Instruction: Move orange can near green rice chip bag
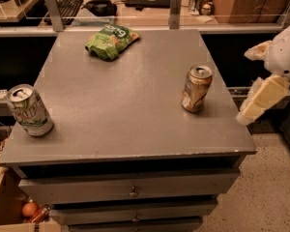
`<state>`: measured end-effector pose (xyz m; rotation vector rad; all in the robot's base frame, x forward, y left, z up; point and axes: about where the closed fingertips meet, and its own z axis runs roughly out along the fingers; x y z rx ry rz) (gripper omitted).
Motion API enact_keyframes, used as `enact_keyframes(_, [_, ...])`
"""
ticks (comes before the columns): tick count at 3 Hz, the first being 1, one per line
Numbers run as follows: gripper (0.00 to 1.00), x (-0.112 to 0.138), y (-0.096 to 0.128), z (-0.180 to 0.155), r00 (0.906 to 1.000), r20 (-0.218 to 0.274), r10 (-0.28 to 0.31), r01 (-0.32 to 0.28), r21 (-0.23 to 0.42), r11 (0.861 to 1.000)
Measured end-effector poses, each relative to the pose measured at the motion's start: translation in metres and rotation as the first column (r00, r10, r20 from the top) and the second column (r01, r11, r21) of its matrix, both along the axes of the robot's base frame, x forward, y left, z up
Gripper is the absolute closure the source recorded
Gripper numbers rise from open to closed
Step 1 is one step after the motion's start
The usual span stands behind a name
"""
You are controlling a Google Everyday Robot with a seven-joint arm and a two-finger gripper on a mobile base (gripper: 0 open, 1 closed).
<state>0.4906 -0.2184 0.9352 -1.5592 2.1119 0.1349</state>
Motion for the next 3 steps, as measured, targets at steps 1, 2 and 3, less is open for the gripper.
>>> enact_keyframes(1, [0.0, 0.035, 0.011, -0.024, 0.9984, 0.052, 0.021, -0.03, 0.184, 0.982])
enact_keyframes(2, [0.0, 0.073, 0.038, -0.043, 0.9894, 0.137, 0.048, -0.1, 0.4, 0.911])
enact_keyframes(3, [0.0, 0.085, 0.06, -0.049, 0.9881, 0.145, 0.05, -0.119, 0.514, 0.849])
